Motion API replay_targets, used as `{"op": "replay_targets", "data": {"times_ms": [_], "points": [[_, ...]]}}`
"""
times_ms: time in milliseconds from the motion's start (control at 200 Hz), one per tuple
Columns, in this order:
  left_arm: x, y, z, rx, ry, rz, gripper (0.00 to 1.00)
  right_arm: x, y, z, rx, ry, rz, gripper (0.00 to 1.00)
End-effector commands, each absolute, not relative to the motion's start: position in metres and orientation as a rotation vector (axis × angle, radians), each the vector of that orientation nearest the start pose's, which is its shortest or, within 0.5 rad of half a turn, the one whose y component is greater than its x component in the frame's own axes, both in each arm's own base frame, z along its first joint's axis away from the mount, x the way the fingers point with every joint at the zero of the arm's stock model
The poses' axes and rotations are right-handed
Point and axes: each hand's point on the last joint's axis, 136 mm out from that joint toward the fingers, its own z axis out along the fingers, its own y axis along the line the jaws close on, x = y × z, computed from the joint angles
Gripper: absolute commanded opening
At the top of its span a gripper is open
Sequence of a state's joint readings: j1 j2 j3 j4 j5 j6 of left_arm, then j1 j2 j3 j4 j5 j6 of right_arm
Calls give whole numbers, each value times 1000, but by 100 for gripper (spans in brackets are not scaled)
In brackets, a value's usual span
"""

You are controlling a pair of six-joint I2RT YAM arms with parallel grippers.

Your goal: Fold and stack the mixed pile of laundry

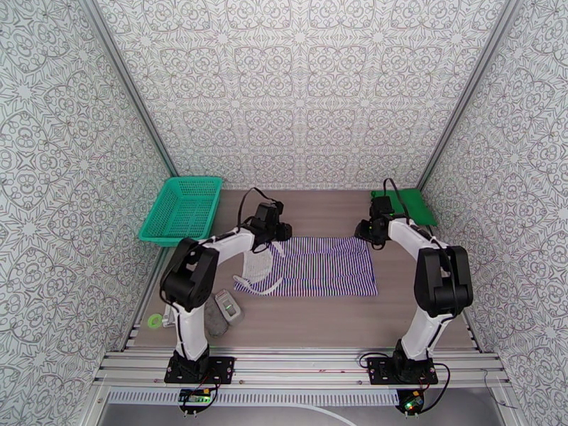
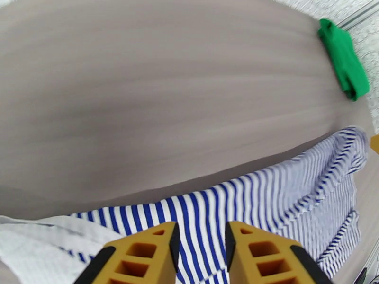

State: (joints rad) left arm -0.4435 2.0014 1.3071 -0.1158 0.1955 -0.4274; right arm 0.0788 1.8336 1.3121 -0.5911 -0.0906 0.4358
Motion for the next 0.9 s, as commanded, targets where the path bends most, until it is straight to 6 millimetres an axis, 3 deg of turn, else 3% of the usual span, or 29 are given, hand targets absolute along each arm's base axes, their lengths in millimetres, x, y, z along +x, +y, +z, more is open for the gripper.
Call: {"op": "replay_targets", "data": {"times_ms": [0,215,405,495,580,700,760,895], "points": [[450,-261,48,85,2528,-669,31,415,47,59,492,2751,277,30],[443,-249,26,31,2589,-644,32,370,46,27,514,2838,271,12],[441,-239,15,-8,2618,-628,32,355,41,18,534,2857,235,10],[440,-234,10,-23,2636,-616,32,358,33,27,539,2841,170,11],[440,-231,8,-39,2643,-612,31,361,20,42,536,2817,59,25],[438,-227,7,-60,2647,-612,32,364,2,68,508,2776,-86,26],[439,-230,13,-51,2634,-636,32,367,6,80,495,2755,-48,26],[442,-237,39,-29,2590,-650,34,384,38,95,436,2719,157,27]]}}
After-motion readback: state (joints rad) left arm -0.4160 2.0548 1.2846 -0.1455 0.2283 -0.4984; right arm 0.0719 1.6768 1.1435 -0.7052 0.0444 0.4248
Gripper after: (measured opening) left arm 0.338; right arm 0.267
